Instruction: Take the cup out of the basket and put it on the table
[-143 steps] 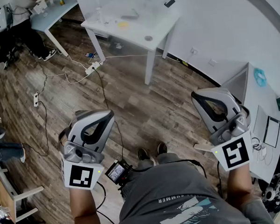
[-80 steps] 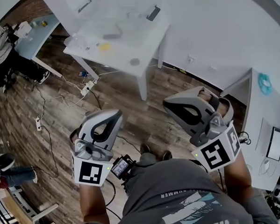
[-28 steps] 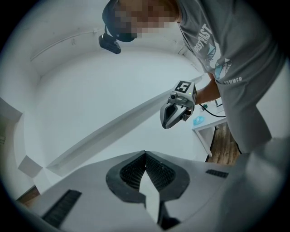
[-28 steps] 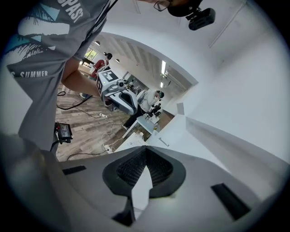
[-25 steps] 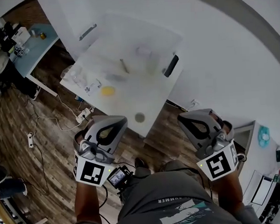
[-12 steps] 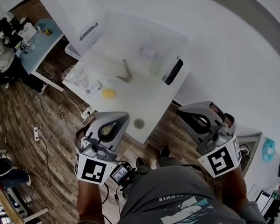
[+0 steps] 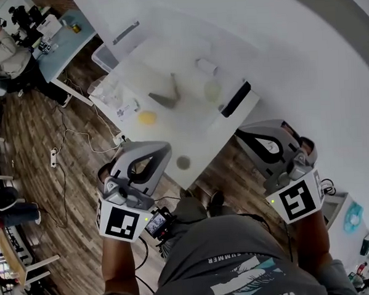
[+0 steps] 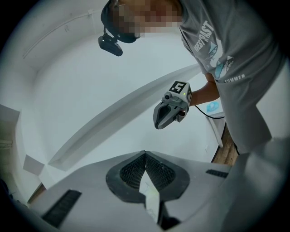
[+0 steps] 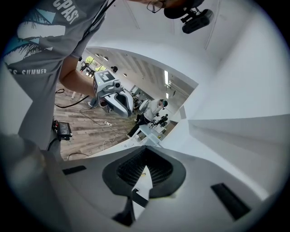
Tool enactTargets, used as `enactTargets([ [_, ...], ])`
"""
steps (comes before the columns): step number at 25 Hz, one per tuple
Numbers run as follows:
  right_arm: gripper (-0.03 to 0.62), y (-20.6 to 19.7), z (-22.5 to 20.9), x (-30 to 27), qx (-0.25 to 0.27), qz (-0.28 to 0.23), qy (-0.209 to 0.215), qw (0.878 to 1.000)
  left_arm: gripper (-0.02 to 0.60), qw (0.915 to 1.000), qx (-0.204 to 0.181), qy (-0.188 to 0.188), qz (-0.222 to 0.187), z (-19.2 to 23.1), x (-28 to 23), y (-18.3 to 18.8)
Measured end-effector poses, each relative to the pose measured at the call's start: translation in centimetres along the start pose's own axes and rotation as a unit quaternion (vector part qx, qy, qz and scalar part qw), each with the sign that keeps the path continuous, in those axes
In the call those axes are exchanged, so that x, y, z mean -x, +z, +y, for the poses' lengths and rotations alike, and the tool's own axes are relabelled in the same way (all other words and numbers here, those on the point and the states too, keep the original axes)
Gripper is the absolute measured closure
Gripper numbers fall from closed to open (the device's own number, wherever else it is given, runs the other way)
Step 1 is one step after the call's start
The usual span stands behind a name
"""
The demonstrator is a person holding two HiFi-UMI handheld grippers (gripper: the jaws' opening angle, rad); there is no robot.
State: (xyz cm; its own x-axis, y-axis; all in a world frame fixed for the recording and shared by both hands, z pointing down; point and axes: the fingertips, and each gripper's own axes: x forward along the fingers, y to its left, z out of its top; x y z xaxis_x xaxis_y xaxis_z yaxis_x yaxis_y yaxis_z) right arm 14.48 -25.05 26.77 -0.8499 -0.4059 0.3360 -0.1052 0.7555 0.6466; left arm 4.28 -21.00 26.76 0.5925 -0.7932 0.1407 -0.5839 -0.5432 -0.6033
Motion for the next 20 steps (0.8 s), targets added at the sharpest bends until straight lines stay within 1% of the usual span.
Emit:
enactTargets([
  [2, 0.587, -0.2, -0.5, -1.1, 0.004, 0.004, 0.001, 1.000, 0.572, 0.9999, 0.003, -0.003, 0.011, 0.4, 0.2, -1.0],
  [3, 0.586, -0.4, -0.7, -1.6, 0.006, 0.008, 0.002, 1.000, 0.572, 1.0000, 0.003, -0.002, 0.009, 0.6, 0.2, -1.4],
  [11, 0.586, -0.6, -3.3, -6.6, 0.015, 0.052, 0.003, 0.999, 0.572, 0.9996, 0.005, 0.015, -0.022, 4.8, 1.5, -4.4],
  [14, 0.586, -0.9, -3.9, -9.0, 0.019, 0.072, 0.013, 0.997, 0.572, 0.9991, 0.012, 0.022, -0.034, 6.2, 2.3, -5.7],
  [20, 0.586, -1.5, -5.2, -13.4, 0.021, 0.103, 0.029, 0.994, 0.572, 0.9987, 0.012, 0.030, -0.039, 8.2, 3.9, -8.4],
])
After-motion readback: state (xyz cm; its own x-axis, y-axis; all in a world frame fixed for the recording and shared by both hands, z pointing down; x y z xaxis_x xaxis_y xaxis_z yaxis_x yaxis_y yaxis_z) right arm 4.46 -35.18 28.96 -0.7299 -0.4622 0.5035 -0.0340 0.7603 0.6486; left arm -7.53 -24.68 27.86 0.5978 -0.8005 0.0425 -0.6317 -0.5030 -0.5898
